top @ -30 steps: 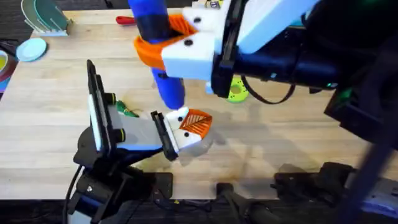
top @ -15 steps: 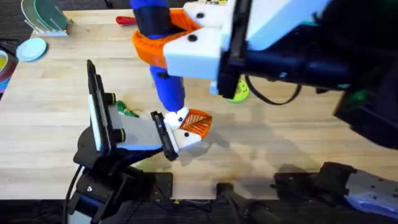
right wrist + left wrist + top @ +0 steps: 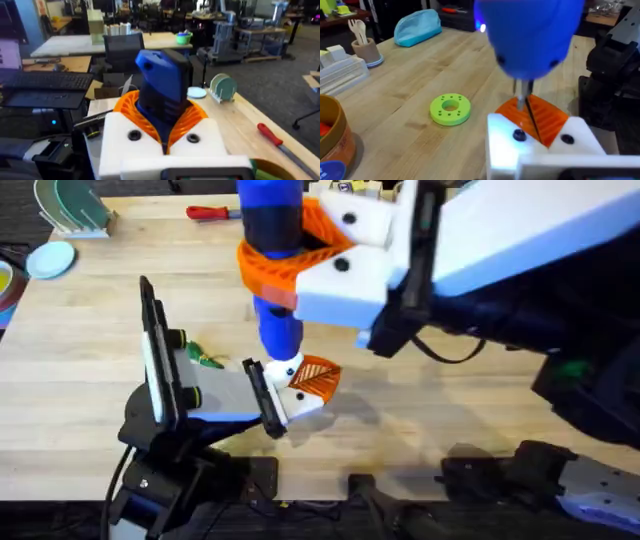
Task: Pick up the gripper from the table and insert it into the empty holder that is missing its gripper. Then pick up a screw, insert it into the mounting hole, and use the screwdriver to tighten it. Finally, clean up the table by picking up the vegetable and placing it into the bucket.
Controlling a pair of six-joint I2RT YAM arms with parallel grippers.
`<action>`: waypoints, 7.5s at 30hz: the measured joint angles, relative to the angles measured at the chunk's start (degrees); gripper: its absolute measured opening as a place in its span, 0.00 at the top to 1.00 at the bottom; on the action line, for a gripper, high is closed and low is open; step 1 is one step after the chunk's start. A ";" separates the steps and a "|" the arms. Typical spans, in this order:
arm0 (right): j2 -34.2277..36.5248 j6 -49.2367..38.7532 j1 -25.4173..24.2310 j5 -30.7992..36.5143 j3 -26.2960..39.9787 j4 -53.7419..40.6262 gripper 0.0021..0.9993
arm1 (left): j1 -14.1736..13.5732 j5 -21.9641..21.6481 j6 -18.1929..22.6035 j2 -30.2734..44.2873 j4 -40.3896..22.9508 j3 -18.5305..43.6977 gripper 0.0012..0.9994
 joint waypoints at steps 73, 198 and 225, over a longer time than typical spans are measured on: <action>8.64 -39.34 -28.37 38.84 -0.36 -14.99 0.98 | 0.00 0.00 0.00 0.01 0.00 0.00 0.99; 8.95 -2.75 -6.43 39.63 0.71 -32.64 0.01 | 38.64 -48.22 -33.03 76.44 -50.19 47.21 0.01; 8.85 -2.72 -6.43 39.63 0.69 -32.68 0.01 | 35.74 -42.81 -33.29 73.74 -59.18 55.96 0.98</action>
